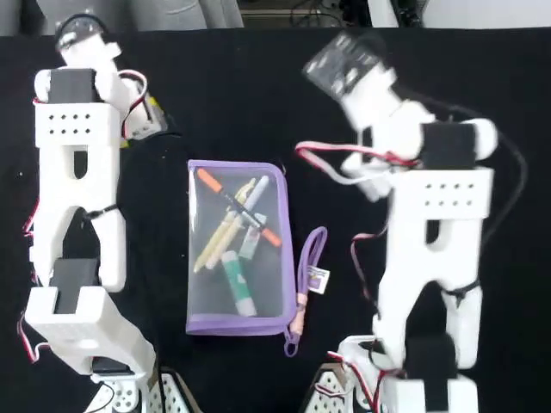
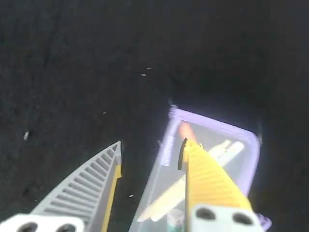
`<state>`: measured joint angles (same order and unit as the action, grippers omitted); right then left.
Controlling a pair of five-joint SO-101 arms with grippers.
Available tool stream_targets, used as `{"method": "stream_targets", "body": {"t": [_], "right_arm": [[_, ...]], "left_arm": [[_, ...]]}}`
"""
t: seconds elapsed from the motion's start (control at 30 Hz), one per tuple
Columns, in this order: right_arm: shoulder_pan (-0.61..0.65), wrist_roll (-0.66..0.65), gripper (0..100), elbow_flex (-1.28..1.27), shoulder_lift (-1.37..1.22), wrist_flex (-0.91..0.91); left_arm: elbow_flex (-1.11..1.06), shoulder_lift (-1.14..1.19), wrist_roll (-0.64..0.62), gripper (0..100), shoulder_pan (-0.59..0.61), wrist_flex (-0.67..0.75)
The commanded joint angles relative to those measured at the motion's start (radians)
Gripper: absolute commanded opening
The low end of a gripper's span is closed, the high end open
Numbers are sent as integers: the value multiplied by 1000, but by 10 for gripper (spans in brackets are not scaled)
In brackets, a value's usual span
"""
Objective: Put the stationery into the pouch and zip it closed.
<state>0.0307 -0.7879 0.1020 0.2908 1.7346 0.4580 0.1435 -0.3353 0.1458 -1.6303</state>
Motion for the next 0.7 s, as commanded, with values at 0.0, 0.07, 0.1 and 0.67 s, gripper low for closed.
{"method": "stream_targets", "body": {"t": [0.0,0.07,0.1,0.67], "right_arm": [[71,-23,250,-171,85,-14],[117,8,250,-274,105,-83],[144,28,250,-323,111,-121],[239,-28,250,-743,114,-358]], "left_arm": [[-35,-8,-11,206,51,46],[-67,-8,-11,206,84,69],[-84,-8,-11,206,101,80],[-314,-8,-8,206,214,229]]}}
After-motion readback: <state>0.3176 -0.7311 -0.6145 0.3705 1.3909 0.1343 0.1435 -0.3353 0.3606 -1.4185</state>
